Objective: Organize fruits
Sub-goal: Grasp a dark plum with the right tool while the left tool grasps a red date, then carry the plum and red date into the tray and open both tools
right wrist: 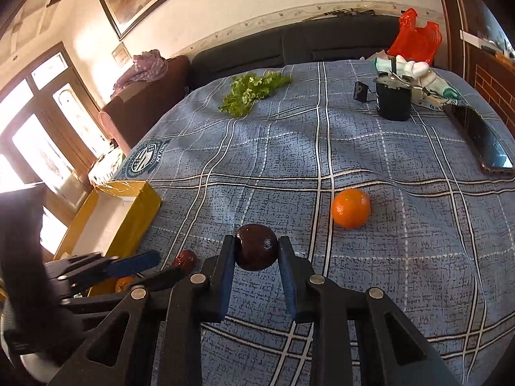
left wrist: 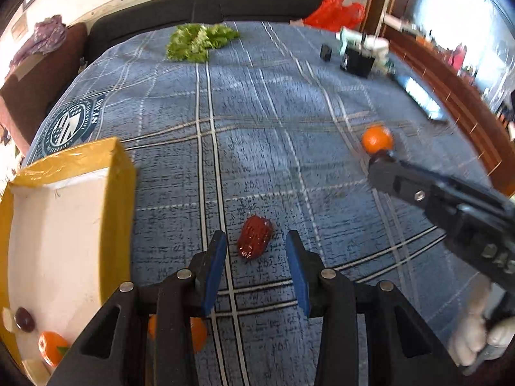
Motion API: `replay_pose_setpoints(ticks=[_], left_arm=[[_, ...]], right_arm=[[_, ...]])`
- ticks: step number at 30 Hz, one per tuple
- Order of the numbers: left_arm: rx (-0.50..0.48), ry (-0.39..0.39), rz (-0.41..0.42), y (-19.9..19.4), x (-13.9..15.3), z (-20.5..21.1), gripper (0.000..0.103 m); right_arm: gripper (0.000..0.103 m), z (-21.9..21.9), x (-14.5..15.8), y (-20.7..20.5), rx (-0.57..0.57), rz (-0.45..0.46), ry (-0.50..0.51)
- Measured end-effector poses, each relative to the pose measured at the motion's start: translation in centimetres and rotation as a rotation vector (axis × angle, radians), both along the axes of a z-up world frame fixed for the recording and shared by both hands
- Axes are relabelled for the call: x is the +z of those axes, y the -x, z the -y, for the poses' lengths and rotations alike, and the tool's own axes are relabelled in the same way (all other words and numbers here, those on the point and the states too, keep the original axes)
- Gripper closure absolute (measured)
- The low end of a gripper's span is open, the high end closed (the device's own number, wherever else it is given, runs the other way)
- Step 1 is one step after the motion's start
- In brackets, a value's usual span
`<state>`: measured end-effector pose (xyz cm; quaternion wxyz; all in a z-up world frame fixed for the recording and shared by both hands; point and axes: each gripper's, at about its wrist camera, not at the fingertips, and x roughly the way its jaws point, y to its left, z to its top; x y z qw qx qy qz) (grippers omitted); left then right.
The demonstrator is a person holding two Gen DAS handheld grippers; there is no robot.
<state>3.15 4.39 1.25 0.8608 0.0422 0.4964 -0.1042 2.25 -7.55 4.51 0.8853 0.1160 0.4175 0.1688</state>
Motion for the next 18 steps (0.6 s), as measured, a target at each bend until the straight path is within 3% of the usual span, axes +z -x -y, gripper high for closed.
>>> replay_pose_setpoints(ticks=[3,11,18], left_arm=[[-0.006,-0.057,0.006,0.0,-0.6,0.6,0.084],[0.045,0.027,0.065,1.4,1.7,-0.9,0.084],[0.165,0.143,0.170,6.3,7.0,-7.7,0.084]], right_arm=[[0.074,0.2,-0.4,-0.1,0.001,-0.011,-0.013],[0.074,0.8,-0.6,0.0,-0.014,-0.008,-0.016],[0.074,0.8,-0.4,0.4,-0.020,0.015,-0.019]])
